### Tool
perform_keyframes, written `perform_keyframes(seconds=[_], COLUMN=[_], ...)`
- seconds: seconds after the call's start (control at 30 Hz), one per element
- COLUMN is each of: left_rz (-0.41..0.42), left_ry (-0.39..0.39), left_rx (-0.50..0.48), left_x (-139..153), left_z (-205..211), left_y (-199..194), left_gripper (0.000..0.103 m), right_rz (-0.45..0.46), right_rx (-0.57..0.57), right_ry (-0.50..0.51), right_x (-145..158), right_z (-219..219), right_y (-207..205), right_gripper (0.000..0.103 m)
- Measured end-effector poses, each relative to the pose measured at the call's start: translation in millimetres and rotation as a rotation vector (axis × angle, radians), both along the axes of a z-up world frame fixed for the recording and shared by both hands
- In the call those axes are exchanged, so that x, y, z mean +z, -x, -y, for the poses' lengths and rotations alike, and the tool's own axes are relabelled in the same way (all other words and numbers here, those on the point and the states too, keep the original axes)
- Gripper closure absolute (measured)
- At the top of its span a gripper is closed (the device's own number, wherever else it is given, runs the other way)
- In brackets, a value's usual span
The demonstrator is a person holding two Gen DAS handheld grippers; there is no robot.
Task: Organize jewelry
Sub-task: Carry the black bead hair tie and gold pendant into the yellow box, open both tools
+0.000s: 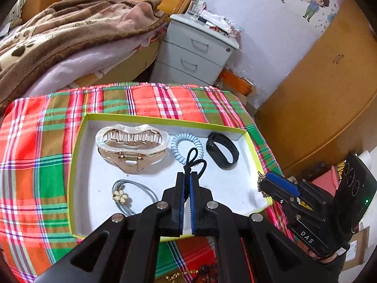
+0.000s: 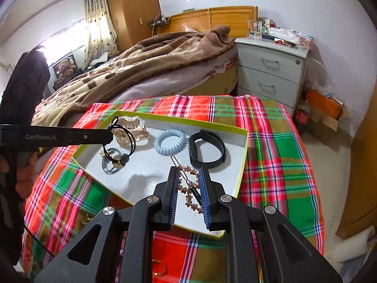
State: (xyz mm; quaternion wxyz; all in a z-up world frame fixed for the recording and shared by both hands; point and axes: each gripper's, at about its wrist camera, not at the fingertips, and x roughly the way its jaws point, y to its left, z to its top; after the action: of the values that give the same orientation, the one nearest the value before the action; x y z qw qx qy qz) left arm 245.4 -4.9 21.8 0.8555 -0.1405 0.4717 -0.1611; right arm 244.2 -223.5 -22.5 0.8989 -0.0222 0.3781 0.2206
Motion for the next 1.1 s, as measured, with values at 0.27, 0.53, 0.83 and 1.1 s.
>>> perform_keyframes(seconds=[0.27,0.53,0.83,1.1], left_rz=[-0.032,-0.053,-0.094,-0.096], left_ry=[-0.025,-0.089,-0.103,-0.105], left_rx=[-0.007,0.017,0.046,0.046], left_x=[-17.6,-31.4,-46.5,-44.9], left_z=[9.3,6.7,0.5,-0.1], left_y=[-9.8,-18.2,-24.1,-21.8], left_gripper=[0.099,0.099,0.099,0.096], right_rz=[-0.03,-0.028,-0.036,-0.031], right_rx=[-0.002,-0.012,-0.003,-0.006], right_ry=[0.032,0.135,0.198,0.208], right_x=[-12.3,-22.1,-30.9,-31.5], right_z=[-4.7,-13.5,-21.5,-24.4], right_y=[-11.7,-18.0,-26.8,-29.7], right_gripper=[0.085,0.085,0.085,0.084])
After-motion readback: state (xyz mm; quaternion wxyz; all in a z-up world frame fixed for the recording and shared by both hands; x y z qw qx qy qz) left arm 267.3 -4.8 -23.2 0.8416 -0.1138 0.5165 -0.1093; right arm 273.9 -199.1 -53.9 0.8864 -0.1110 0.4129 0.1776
